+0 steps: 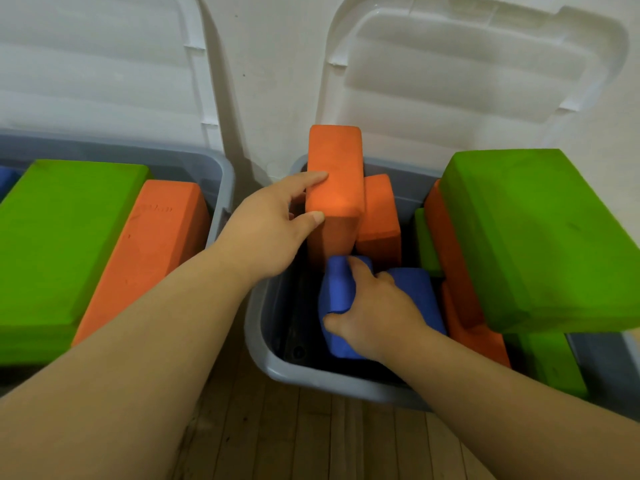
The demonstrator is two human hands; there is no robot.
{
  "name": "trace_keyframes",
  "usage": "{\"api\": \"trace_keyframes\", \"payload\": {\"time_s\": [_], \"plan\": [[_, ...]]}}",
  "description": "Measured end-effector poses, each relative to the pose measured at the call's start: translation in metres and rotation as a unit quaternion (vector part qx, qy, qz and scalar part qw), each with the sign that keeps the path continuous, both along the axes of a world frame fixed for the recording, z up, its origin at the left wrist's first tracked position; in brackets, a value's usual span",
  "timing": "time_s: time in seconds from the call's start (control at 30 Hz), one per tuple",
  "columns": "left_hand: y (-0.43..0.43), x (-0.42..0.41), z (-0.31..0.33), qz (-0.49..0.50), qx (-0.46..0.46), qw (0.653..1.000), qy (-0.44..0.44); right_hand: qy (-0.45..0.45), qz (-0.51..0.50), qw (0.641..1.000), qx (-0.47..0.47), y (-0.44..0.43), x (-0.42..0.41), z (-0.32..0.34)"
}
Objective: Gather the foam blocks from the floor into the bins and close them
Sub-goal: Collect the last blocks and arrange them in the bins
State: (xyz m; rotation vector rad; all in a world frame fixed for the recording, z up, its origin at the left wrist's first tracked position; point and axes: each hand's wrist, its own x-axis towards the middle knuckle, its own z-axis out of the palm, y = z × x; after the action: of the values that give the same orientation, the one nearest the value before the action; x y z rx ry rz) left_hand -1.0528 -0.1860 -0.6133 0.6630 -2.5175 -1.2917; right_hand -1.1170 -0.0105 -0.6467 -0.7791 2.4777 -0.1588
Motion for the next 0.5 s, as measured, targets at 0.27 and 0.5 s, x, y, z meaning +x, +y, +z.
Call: {"api": "trace_keyframes", "payload": {"time_s": [0.27, 0.5], "plan": [[-0.002, -0.007, 0.004, 0.021, 0.047, 0.999, 0.007, 0.019, -0.033, 0.994, -0.1, 0.0, 0.0, 0.013], [0.002, -0.01, 0.0, 0.006, 0.05, 0.999, 0.004, -0.162, -0.077, 0.967, -0.18, 0.006, 0.014, -0.005]]}}
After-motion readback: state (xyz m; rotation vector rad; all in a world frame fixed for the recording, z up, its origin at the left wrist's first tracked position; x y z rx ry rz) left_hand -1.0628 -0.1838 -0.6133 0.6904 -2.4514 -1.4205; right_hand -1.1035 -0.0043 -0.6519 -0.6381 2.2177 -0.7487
